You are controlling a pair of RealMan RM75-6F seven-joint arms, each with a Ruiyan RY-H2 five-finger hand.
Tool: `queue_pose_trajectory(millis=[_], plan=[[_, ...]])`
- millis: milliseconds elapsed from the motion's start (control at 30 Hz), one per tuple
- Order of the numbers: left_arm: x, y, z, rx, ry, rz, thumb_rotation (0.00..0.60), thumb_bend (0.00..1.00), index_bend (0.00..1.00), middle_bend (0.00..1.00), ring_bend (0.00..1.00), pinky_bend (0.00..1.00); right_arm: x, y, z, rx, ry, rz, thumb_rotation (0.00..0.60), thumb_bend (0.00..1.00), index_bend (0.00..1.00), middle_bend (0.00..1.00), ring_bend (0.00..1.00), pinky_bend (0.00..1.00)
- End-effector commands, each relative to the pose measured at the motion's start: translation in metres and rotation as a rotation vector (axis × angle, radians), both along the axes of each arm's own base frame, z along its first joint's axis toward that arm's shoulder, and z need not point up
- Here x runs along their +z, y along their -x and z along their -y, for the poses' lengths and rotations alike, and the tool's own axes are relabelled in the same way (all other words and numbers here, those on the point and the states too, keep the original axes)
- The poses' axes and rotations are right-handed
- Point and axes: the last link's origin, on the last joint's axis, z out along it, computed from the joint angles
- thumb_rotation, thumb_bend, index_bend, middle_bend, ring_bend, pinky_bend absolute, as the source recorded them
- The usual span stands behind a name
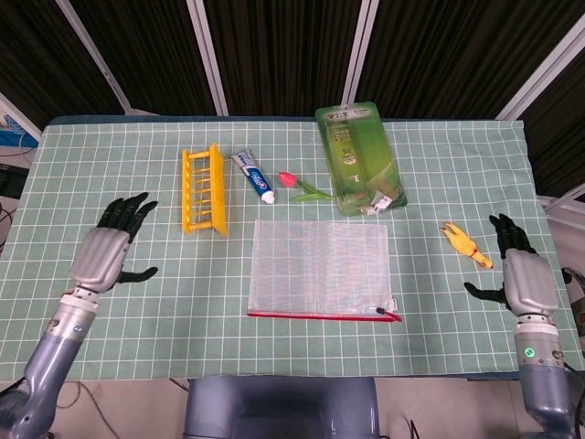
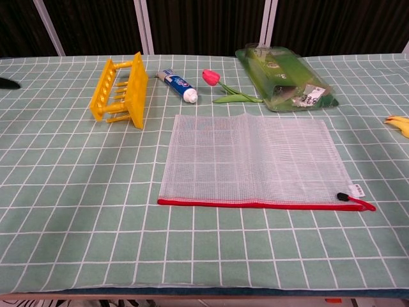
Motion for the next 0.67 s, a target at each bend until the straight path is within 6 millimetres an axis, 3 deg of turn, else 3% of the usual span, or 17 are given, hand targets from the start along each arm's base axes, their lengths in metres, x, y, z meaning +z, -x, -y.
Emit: queue_pose_trajectory(millis=[33,133,300,667], plan=[[0.014,0.039,0.028,0.050,-0.038,-0.063,0.600,0.09,0.03,0.00,0.00,0.00,0.012,0.029,-0.028,0.001,0.006,-0.091,0.600,0.15,0.00,0.00,0.01,0.26],[0.023,0.067,0.050,0.072,-0.071,-0.101,0.600,0.09,0.00,0.00,0.00,0.00,0.018,0.049,-0.049,0.019,0.018,-0.119,0.600,0.13,0.00,0.00,0.00,0.24],[0.031,0.095,0.069,0.087,-0.098,-0.128,0.600,0.08,0.00,0.00,0.00,0.00,0.023,0.072,-0.073,0.045,0.053,-0.137,0.600,0.13,0.00,0.00,0.00,0.23],[0.039,0.104,0.078,0.023,-0.198,-0.104,0.600,0.04,0.00,0.00,0.00,0.00,0.033,0.079,-0.083,0.077,0.129,-0.126,0.600,0.08,0.00,0.00,0.00,0.22]])
